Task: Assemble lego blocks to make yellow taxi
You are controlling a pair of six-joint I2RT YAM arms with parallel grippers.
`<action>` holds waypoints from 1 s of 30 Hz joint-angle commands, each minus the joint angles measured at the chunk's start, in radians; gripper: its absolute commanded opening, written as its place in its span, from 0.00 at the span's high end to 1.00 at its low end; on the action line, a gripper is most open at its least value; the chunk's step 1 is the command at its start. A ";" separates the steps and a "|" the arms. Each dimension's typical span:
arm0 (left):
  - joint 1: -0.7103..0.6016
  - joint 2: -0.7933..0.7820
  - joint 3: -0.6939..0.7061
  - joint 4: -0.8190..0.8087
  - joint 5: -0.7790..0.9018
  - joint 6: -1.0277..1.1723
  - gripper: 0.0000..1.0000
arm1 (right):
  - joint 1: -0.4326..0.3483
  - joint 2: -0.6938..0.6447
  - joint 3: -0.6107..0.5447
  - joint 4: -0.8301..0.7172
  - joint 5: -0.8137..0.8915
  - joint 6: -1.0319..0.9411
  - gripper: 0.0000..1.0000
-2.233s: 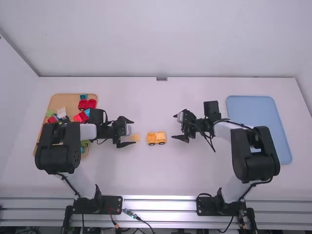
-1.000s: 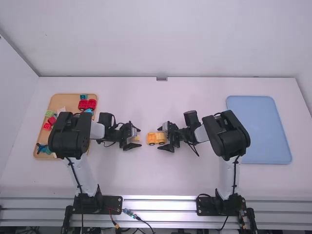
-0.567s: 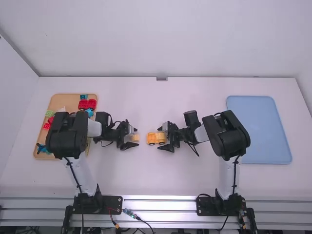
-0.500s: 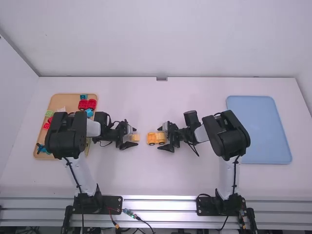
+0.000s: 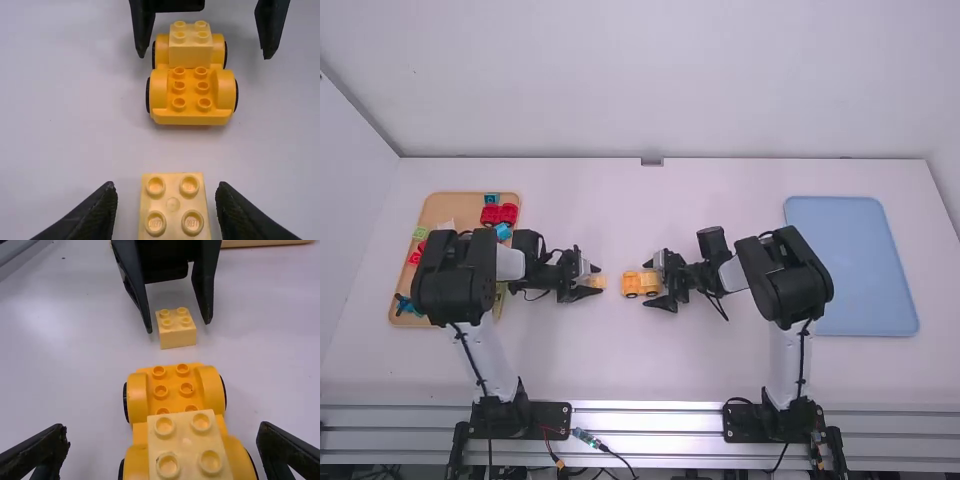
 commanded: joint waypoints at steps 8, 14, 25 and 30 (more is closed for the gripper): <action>-0.024 -0.010 -0.003 -0.014 0.031 0.011 0.50 | -0.005 0.007 0.007 0.000 -0.018 0.007 0.01; -0.051 -0.010 0.000 -0.011 -0.020 0.009 0.59 | -0.005 0.007 0.007 0.000 -0.017 0.007 0.01; -0.038 -0.010 0.000 -0.013 -0.016 0.010 0.64 | -0.005 0.007 0.007 0.003 -0.018 0.025 0.01; -0.038 -0.010 0.000 -0.010 -0.018 0.010 0.70 | -0.005 0.007 0.007 0.003 -0.017 0.025 0.01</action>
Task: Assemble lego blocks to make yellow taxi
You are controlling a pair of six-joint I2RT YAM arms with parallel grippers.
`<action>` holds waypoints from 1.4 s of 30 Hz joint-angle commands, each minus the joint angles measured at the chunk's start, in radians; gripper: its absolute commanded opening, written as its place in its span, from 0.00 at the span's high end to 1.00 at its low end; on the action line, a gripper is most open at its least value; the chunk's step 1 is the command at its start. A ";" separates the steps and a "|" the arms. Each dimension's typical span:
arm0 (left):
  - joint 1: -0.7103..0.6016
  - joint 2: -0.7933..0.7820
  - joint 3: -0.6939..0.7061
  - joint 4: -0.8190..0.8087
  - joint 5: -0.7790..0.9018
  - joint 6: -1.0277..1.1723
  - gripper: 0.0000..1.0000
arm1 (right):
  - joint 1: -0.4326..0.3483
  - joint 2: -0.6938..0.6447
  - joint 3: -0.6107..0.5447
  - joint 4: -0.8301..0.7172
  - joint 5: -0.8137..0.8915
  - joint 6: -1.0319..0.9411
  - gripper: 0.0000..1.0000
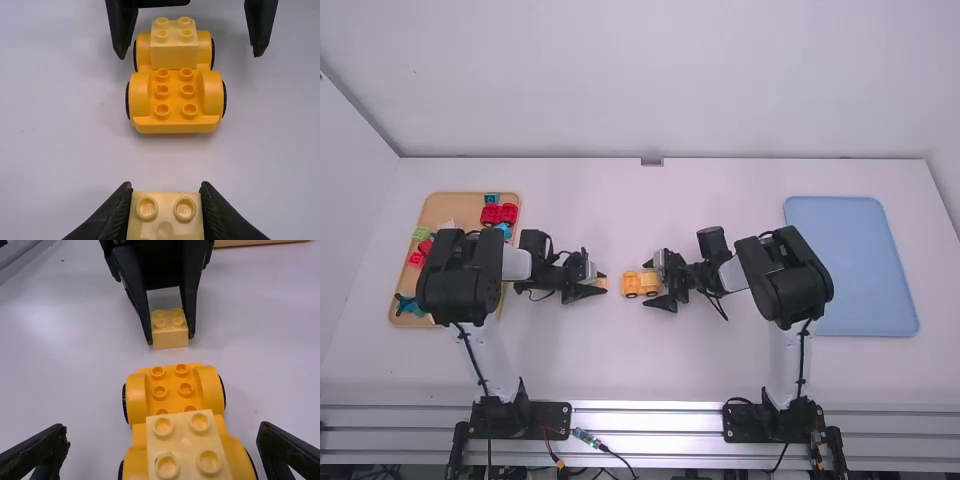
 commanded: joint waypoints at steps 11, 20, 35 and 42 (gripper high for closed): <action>0.004 -0.010 0.000 0.000 0.017 0.010 0.80 | -0.004 0.007 0.007 0.000 -0.017 0.002 0.01; 0.006 -0.024 0.000 0.015 0.066 -0.028 0.83 | -0.004 0.007 0.014 -0.005 -0.014 0.006 0.01; -0.031 -0.056 0.000 0.135 0.063 -0.273 0.98 | 0.015 0.007 0.011 -0.001 0.054 -0.005 0.01; -0.037 -0.105 -0.002 0.142 0.064 -0.324 0.98 | 0.015 0.007 0.013 -0.003 0.057 -0.023 0.04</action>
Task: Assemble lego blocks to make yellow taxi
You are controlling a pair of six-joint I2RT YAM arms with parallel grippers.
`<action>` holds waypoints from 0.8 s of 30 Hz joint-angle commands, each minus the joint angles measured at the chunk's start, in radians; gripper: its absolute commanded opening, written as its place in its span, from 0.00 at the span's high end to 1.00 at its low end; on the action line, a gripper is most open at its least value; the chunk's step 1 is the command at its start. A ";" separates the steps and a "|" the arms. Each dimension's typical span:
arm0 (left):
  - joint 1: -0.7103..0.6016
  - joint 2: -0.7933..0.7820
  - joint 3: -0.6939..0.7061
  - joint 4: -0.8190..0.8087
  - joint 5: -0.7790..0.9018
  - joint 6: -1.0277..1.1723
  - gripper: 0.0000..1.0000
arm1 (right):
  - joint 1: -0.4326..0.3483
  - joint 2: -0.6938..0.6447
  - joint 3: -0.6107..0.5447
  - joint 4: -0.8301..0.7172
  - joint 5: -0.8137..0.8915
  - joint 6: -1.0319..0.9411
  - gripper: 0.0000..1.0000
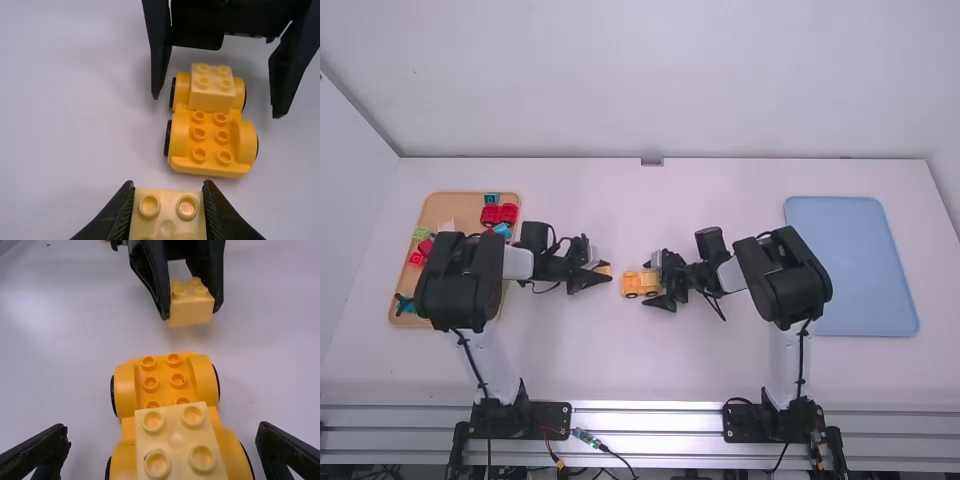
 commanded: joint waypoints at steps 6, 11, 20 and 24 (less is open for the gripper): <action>-0.033 -0.069 -0.003 -0.022 0.031 -0.028 0.98 | 0.022 0.007 0.013 -0.002 -0.019 -0.053 0.12; -0.095 -0.069 -0.003 0.000 0.003 -0.033 0.98 | 0.050 0.007 0.013 0.000 0.008 -0.069 0.08; -0.116 -0.069 -0.003 0.034 -0.016 -0.110 0.98 | 0.050 0.007 0.023 0.002 0.024 -0.064 0.21; -0.111 -0.070 -0.003 0.031 -0.019 -0.110 0.98 | 0.062 0.007 0.025 0.000 0.031 -0.066 0.23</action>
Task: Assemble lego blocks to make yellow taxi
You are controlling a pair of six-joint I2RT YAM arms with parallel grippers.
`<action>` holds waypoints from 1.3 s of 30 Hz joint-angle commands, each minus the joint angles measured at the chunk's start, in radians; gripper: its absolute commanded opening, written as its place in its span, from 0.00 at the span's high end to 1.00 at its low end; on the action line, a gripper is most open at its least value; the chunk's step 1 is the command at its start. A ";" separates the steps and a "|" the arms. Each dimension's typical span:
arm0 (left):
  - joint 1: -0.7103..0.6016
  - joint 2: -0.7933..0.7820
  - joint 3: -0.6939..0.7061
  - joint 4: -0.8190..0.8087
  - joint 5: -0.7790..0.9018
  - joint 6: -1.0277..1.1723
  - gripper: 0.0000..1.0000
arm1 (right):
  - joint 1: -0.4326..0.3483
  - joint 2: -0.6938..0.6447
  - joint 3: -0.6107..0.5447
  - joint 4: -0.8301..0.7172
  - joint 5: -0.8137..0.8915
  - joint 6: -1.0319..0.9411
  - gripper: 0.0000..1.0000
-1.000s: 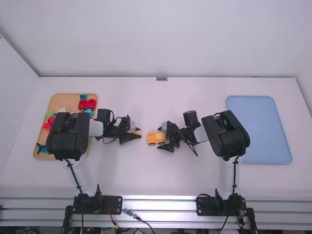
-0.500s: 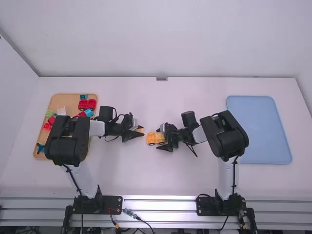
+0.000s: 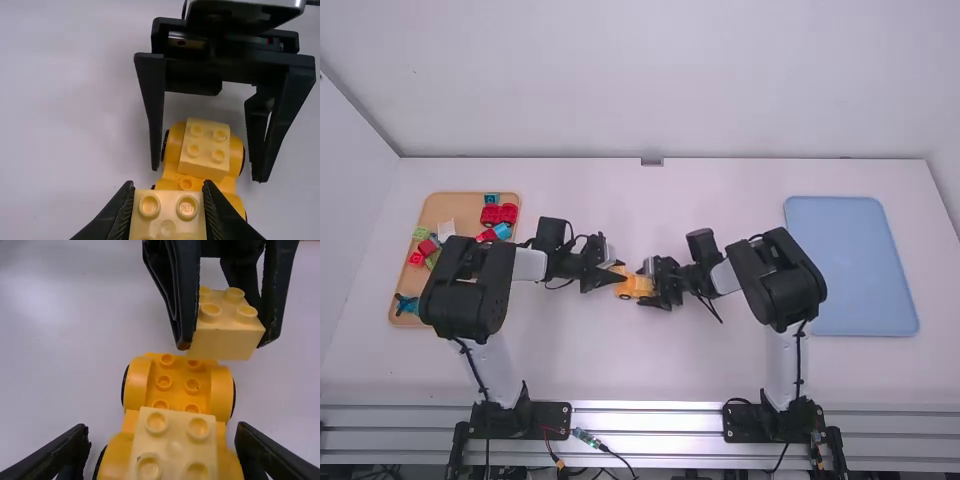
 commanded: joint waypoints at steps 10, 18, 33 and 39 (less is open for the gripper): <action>-0.007 -0.042 -0.003 -0.109 0.032 0.108 0.98 | 0.002 0.007 0.019 0.000 0.048 0.040 0.30; -0.007 -0.048 -0.003 -0.109 0.042 0.105 0.98 | 0.000 0.007 0.019 -0.001 0.052 0.055 0.24; -0.066 -0.048 -0.003 -0.109 0.018 0.138 0.98 | -0.009 0.007 0.019 -0.006 0.044 0.045 0.47; -0.086 -0.048 -0.003 -0.097 0.011 0.139 0.98 | -0.007 0.007 0.019 -0.013 0.020 0.028 0.54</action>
